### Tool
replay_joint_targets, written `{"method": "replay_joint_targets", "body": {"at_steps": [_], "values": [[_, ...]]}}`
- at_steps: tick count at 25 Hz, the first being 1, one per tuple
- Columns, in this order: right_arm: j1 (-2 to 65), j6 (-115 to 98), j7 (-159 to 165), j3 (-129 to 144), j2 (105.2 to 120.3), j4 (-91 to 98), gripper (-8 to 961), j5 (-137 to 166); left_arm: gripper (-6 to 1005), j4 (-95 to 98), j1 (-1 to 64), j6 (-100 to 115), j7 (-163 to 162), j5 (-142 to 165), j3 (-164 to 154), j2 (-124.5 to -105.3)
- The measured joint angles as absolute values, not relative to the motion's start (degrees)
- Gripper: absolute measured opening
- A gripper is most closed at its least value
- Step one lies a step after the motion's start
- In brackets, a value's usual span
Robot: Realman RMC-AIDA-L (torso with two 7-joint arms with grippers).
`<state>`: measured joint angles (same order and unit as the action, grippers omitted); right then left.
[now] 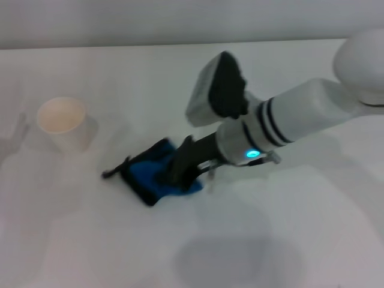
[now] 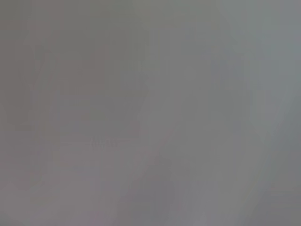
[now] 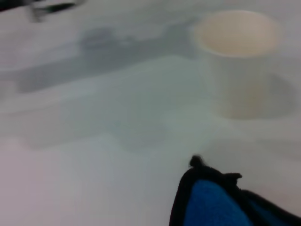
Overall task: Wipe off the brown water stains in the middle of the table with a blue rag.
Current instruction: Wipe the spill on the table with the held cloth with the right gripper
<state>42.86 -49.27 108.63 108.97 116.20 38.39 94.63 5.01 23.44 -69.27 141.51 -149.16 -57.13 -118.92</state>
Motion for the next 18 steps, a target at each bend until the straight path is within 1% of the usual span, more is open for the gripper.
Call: {"method": "replay_joint_targets", "body": {"at_steps": [7, 11, 18], "values": [[44.9, -50.5, 108.1, 115.3, 116.19, 40.7, 120, 92.0, 877, 5.6, 23.6, -69.2, 141.5, -149.2, -57.1, -118.86], [45.0, -43.1, 108.2, 119.1, 116.19, 40.4, 121, 89.6, 877, 5.6, 23.8, -69.2, 141.5, -149.1, -57.1, -118.83], [44.6, -37.0, 108.6, 120.3, 116.19, 39.9, 123, 89.0, 876, 5.6, 23.6, -69.5, 141.5, -149.2, -57.1, -118.90]]}}
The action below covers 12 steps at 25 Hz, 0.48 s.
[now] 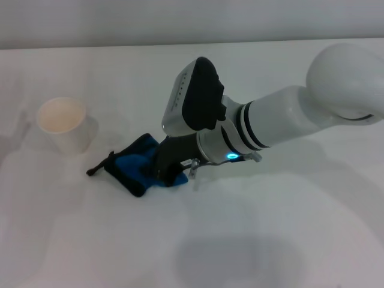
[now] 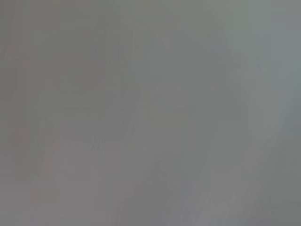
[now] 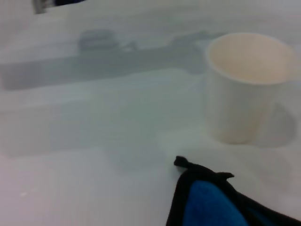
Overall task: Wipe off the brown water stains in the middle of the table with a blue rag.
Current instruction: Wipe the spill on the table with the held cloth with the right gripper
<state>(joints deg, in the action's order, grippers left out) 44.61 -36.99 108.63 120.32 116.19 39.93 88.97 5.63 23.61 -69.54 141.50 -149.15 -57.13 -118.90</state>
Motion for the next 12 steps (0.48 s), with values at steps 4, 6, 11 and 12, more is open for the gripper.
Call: {"method": "replay_joint_targets", "body": {"at_steps": [4, 6, 11, 12], "values": [[44.6, -34.4, 108.6, 120.3, 116.19, 38.3, 124, 88.5, 876, 5.6, 23.5, -69.6, 141.1, -149.2, -57.1, -118.92], [44.6, -33.2, 108.7, 119.9, 116.19, 37.4, 125, 88.3, 876, 5.6, 23.5, -69.7, 141.1, -149.1, -57.1, -118.92], [44.5, -31.1, 108.7, 117.8, 116.15, 34.8, 126, 88.2, 876, 5.6, 23.5, -69.8, 140.9, -149.1, -57.1, -118.92], [44.5, -30.9, 108.7, 117.0, 116.06, 34.3, 127, 88.2, 876, 5.6, 23.5, -69.8, 140.9, -149.1, -57.1, -118.92]]}}
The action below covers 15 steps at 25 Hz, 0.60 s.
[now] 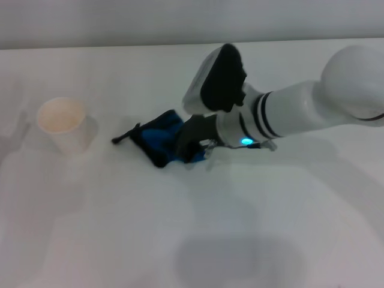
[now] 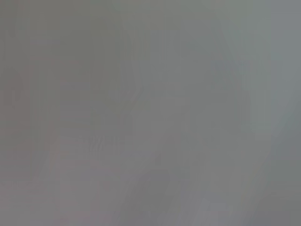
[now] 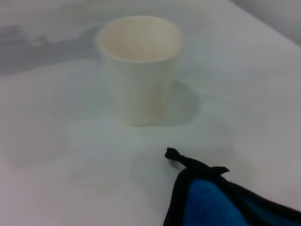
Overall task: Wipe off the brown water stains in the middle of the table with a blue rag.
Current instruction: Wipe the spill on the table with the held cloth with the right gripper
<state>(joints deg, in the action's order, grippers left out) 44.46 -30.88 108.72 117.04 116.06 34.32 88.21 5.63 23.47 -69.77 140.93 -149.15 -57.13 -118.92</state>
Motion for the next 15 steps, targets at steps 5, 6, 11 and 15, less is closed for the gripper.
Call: {"method": "replay_joint_targets", "body": {"at_steps": [5, 6, 11, 15], "values": [[43.2, -31.4, 108.7, 111.9, 115.21, 33.6, 128, 89.0, 876, 6.3, 23.2, -70.0, 140.7, -149.1, -57.1, -118.91], [43.0, -31.6, 108.7, 111.1, 114.98, 33.4, 128, 89.5, 876, 6.5, 23.1, -70.2, 140.6, -149.1, -57.1, -118.91], [42.3, -33.4, 108.8, 103.9, 114.75, 31.6, 130, 94.7, 876, 7.2, 22.7, -70.7, 140.1, -149.1, -57.1, -118.86], [40.5, -35.9, 108.8, 96.5, 114.85, 32.0, 131, 99.5, 877, 7.7, 22.4, -70.6, 140.0, -149.2, -57.1, -118.83]]}}
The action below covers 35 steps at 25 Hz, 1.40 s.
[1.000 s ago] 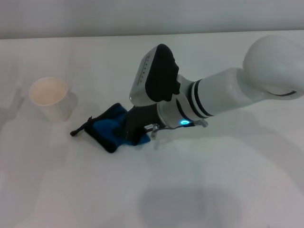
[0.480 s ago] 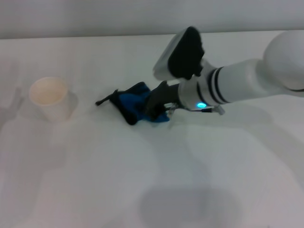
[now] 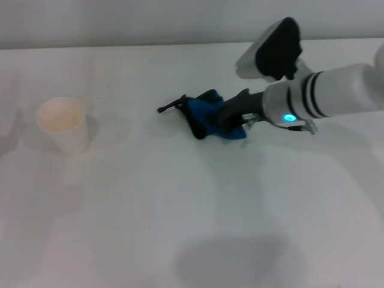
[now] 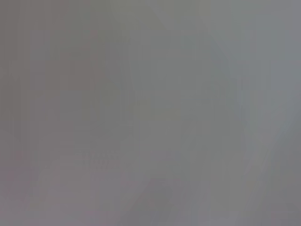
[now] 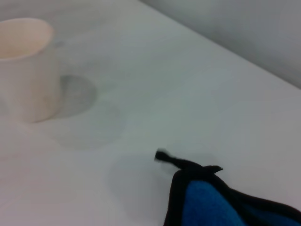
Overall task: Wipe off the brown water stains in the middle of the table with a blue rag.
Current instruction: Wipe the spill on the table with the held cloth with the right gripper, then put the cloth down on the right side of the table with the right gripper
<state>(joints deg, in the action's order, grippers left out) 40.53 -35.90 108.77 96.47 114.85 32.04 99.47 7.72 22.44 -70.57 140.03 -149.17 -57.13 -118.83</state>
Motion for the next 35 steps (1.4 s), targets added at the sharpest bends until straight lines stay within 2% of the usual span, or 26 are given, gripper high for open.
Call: {"method": "replay_joint_targets", "body": {"at_steps": [15, 35], "values": [[32.7, -43.1, 114.5, 88.1, 113.37, 38.0, 135, 105.7, 877, 7.7, 22.3, -70.2, 140.0, -150.0, -57.1, -118.73], [29.1, -47.7, 114.8, 84.3, 113.48, 40.3, 141, 106.3, 877, 7.8, 22.0, -70.3, 140.0, -150.0, -57.1, -118.77]]}}
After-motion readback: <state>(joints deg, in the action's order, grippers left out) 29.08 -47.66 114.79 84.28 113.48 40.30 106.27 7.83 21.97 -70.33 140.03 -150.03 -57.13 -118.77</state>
